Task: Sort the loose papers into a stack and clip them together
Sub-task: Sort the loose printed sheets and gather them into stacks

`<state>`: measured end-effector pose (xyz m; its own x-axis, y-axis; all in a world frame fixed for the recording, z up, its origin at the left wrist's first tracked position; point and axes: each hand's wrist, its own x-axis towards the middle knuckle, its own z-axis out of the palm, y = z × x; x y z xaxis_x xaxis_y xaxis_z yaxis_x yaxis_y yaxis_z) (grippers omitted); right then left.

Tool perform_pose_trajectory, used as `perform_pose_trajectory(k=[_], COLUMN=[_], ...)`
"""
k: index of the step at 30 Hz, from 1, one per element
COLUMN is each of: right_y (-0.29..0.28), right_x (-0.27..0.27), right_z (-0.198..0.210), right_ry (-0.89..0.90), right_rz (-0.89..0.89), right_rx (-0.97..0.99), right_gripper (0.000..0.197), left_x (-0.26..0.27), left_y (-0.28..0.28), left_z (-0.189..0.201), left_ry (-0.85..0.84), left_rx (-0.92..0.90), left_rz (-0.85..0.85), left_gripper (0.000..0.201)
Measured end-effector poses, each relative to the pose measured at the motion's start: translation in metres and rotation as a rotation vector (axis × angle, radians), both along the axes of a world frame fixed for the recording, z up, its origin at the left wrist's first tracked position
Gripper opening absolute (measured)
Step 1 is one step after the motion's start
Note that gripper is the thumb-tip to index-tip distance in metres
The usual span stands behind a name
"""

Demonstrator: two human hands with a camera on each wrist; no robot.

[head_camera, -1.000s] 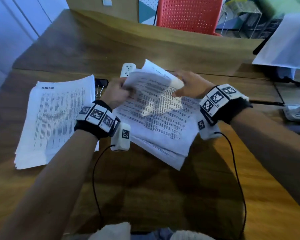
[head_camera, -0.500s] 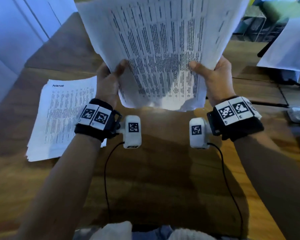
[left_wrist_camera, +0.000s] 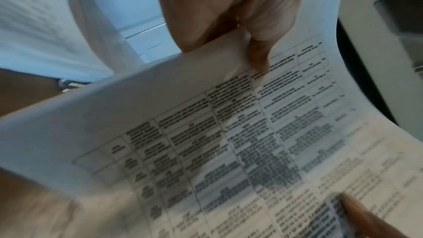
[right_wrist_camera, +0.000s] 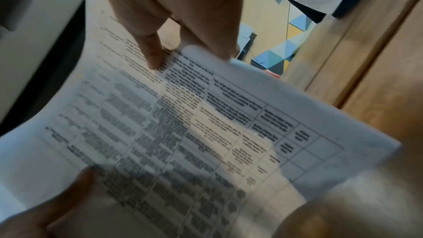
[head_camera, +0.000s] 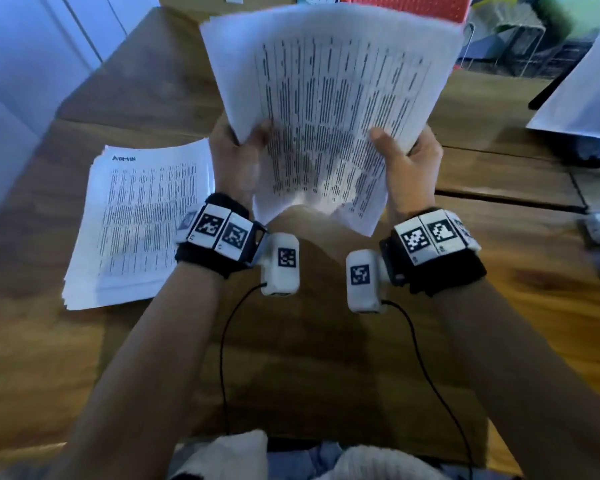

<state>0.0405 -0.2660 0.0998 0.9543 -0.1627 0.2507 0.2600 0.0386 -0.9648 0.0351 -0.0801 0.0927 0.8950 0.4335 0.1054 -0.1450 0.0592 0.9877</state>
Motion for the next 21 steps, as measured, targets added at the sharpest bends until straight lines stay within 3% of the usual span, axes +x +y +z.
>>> perform_pose_trajectory(k=[3, 7, 10, 13, 17, 21], right_y=[-0.008, -0.004, 0.004, 0.015, 0.037, 0.083], right_x=[0.004, -0.004, -0.012, -0.014, -0.005, 0.004], right_z=[0.006, -0.017, -0.037, -0.044, -0.039, -0.045], right_ry=[-0.07, 0.071, 0.135, 0.156, 0.17, 0.291], right_rz=[-0.034, -0.085, -0.086, -0.096, -0.083, 0.029], right_rx=[0.057, -0.071, -0.141, -0.199, -0.181, -0.32], right_gripper=[0.019, 0.017, 0.017, 0.01, 0.023, 0.016], left_x=[0.005, 0.0, -0.014, -0.024, -0.016, 0.001], left_y=[0.015, 0.019, 0.008, 0.009, 0.038, 0.1], left_z=[0.007, -0.019, -0.053, -0.076, -0.059, -0.03], left_ry=[-0.048, 0.05, 0.211, 0.302, 0.27, 0.315], left_rx=[0.006, 0.015, 0.108, 0.146, 0.236, 0.284], left_rz=[0.035, -0.02, -0.03, -0.065, -0.048, 0.184], left_gripper=[0.03, 0.049, 0.027, 0.024, 0.033, 0.032])
